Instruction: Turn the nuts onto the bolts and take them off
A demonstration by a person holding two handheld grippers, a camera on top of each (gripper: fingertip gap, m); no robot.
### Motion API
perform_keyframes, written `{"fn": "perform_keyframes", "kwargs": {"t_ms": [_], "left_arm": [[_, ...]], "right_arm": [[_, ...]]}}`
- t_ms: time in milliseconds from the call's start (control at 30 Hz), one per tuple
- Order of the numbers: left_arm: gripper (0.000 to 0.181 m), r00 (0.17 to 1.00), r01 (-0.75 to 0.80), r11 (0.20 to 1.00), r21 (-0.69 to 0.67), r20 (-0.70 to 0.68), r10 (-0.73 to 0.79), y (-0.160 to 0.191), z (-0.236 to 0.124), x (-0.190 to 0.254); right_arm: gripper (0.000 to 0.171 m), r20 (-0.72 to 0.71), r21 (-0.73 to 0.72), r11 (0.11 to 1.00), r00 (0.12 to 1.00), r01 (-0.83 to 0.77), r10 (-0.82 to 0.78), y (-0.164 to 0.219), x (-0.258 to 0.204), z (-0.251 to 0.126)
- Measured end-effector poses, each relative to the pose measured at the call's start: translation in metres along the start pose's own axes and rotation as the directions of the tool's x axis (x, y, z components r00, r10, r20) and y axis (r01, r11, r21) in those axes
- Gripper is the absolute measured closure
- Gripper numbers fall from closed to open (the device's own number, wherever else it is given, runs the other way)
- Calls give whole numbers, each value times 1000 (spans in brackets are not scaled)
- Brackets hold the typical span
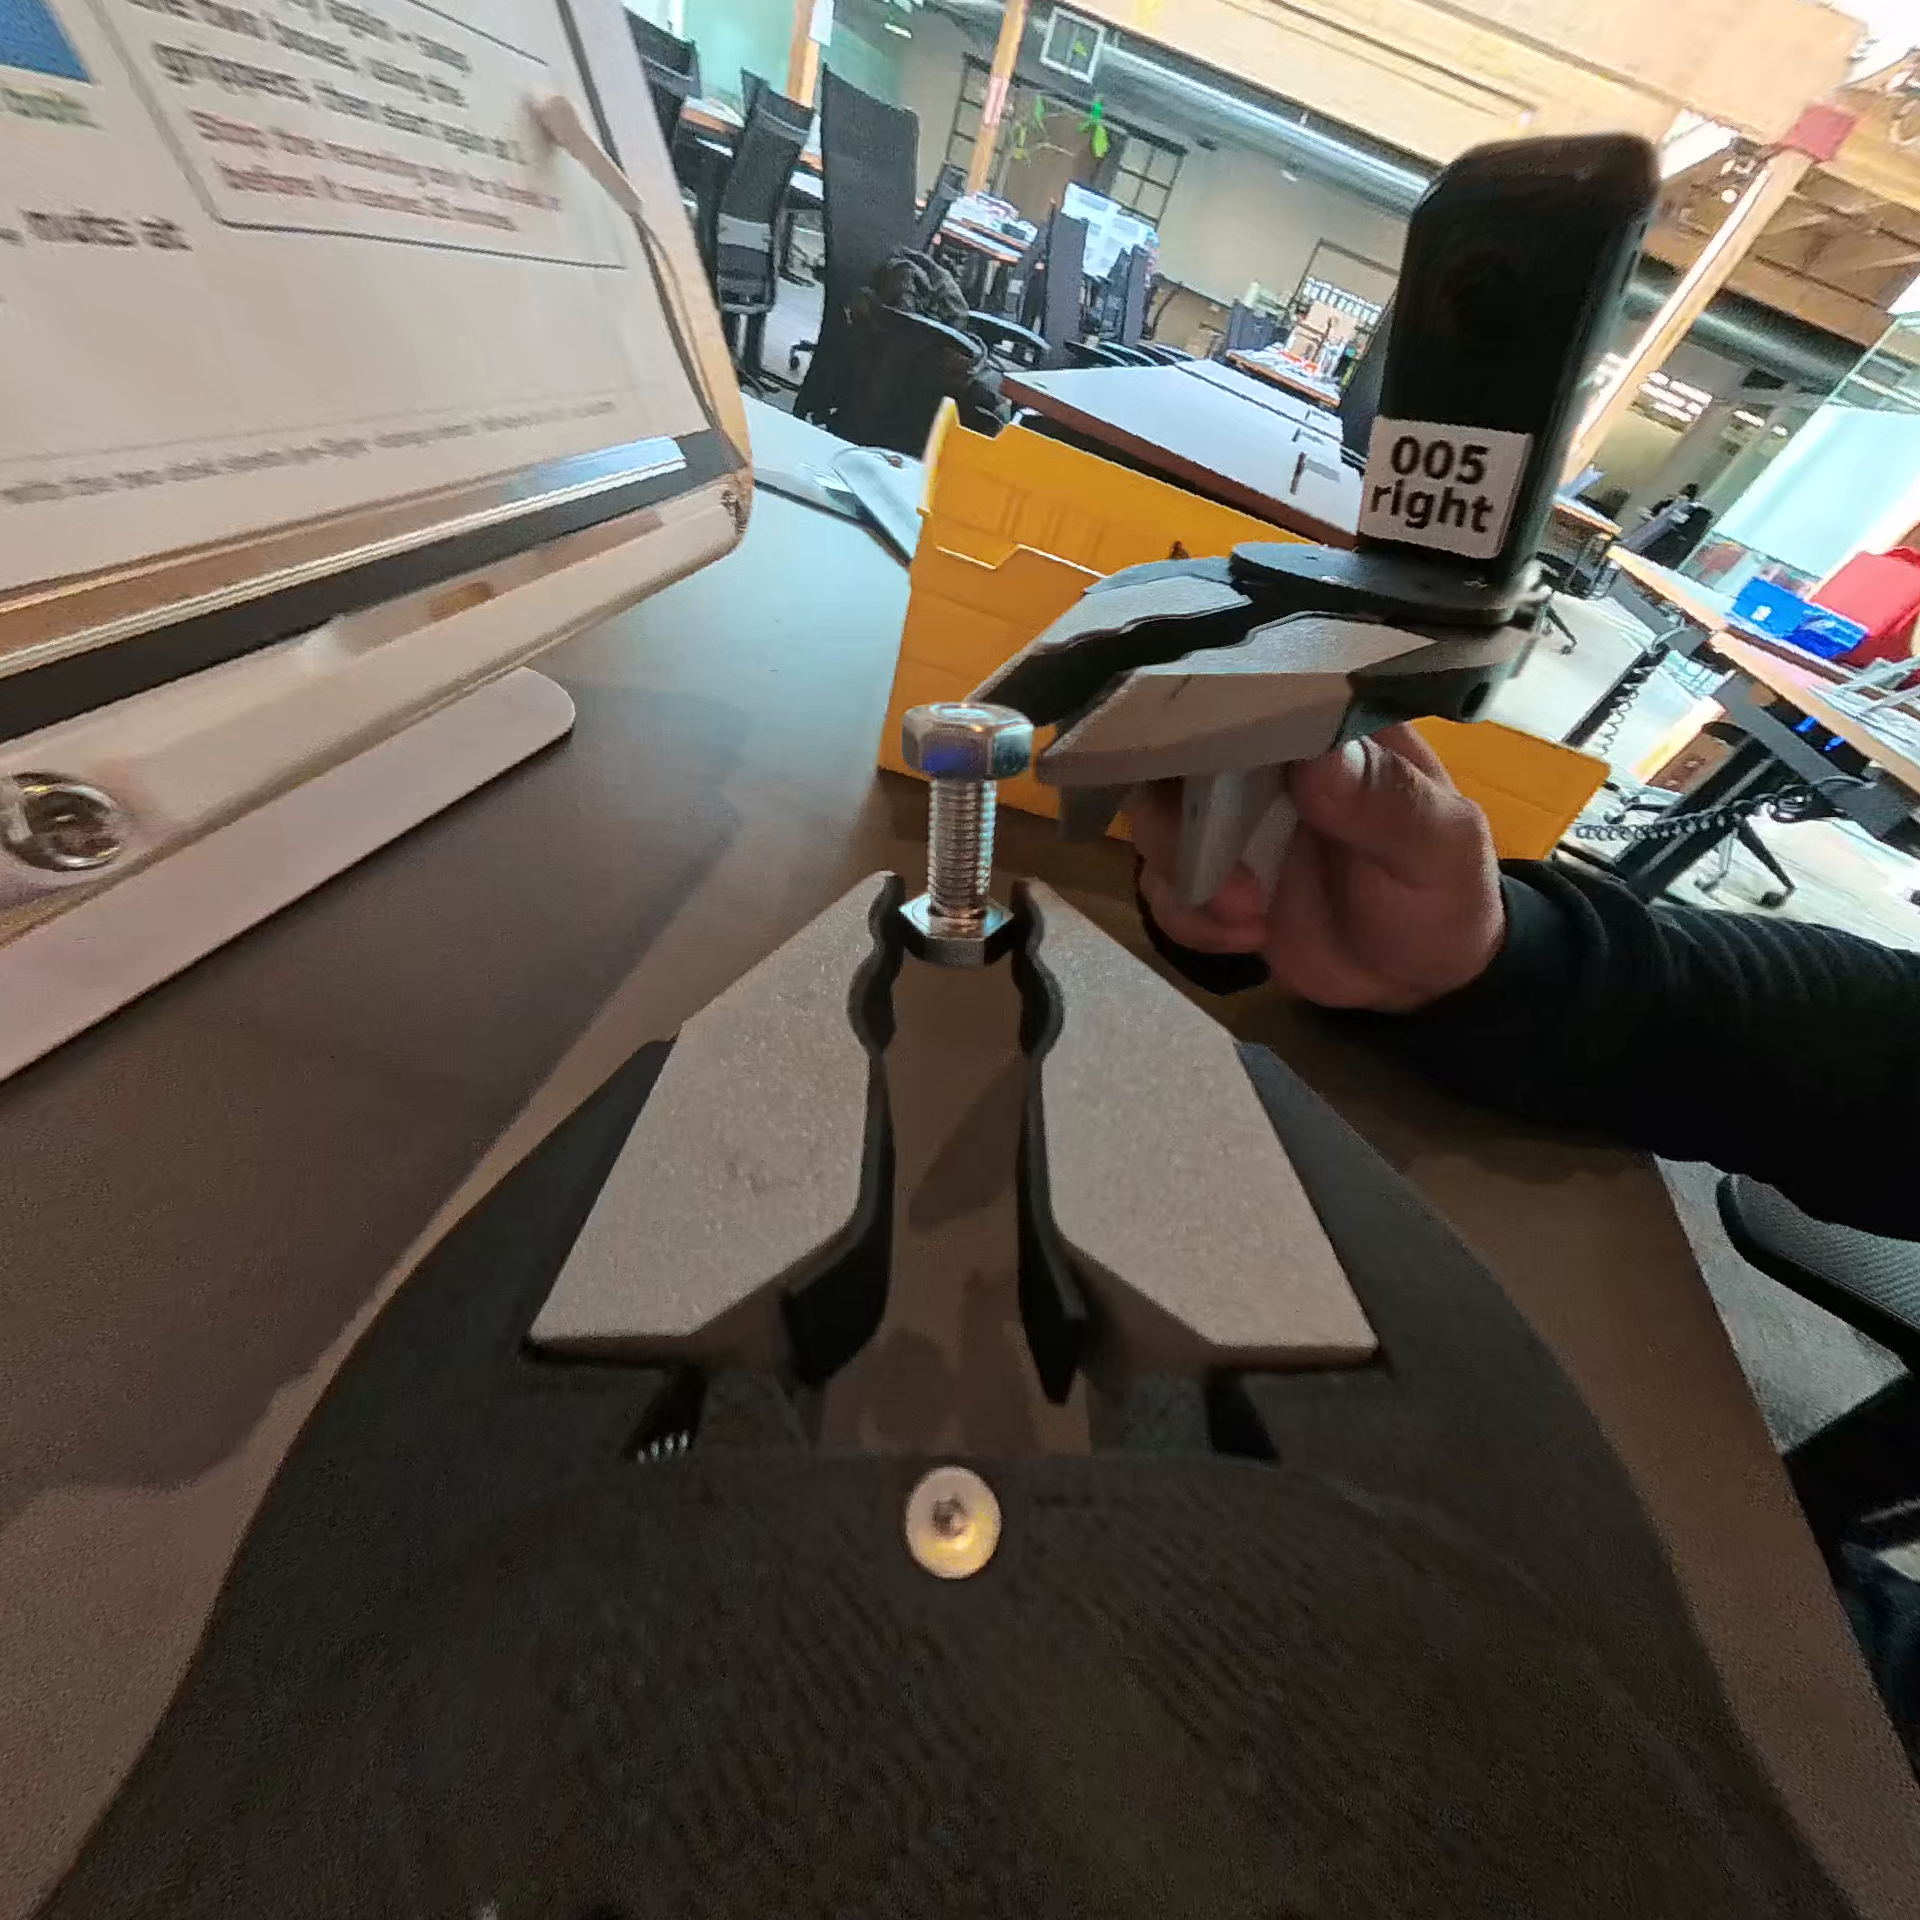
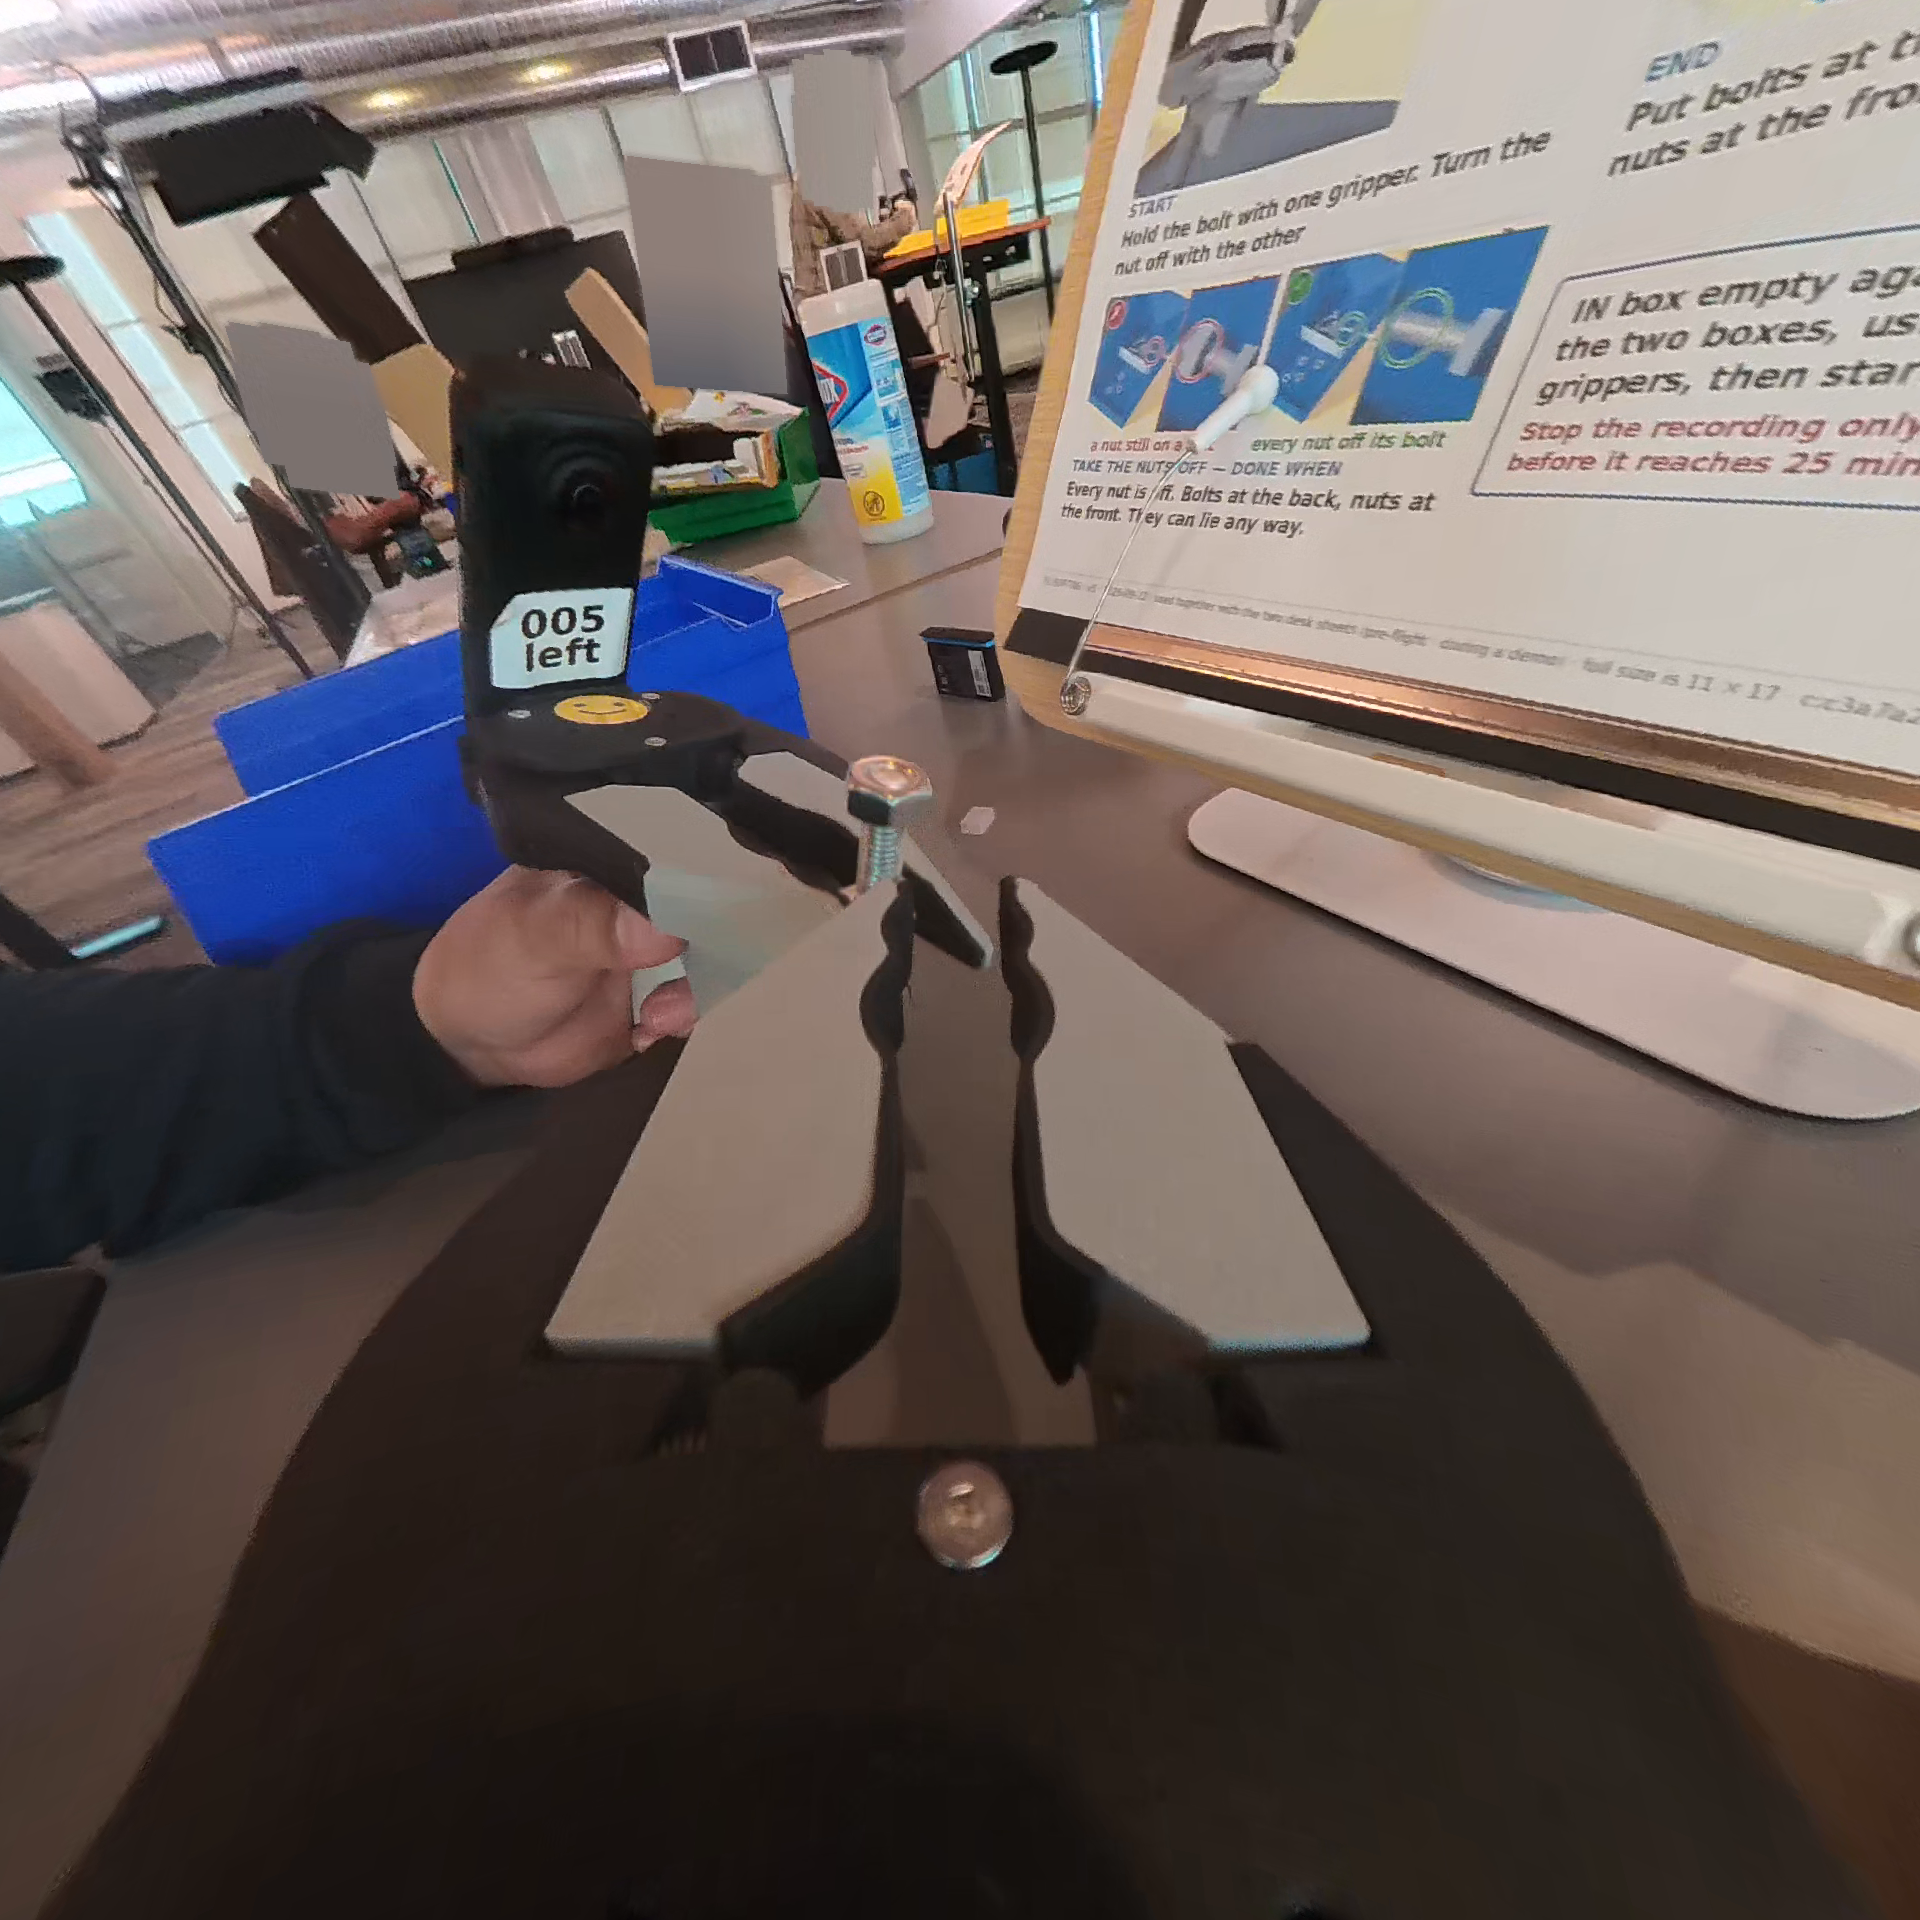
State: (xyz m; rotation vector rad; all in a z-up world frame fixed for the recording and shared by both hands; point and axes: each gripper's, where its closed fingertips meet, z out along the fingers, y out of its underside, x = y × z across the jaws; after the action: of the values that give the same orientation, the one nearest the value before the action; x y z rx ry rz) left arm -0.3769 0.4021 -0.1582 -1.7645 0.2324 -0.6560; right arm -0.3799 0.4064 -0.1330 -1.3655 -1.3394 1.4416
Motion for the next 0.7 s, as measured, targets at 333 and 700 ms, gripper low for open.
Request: {"fn": "perform_keyframes", "kwargs": {"t_ms": [333,700], "left_arm": [[163,989,-81,997,-17,-128,78,4,9,30],[163,993,-109,994,-12,-44,108,3,-2,13]], "right_arm": [[132,85,9,1000,996,-22,21,-1,-17,9],[139,150,41,998,988,-51,44,-7,-23,3]]}}
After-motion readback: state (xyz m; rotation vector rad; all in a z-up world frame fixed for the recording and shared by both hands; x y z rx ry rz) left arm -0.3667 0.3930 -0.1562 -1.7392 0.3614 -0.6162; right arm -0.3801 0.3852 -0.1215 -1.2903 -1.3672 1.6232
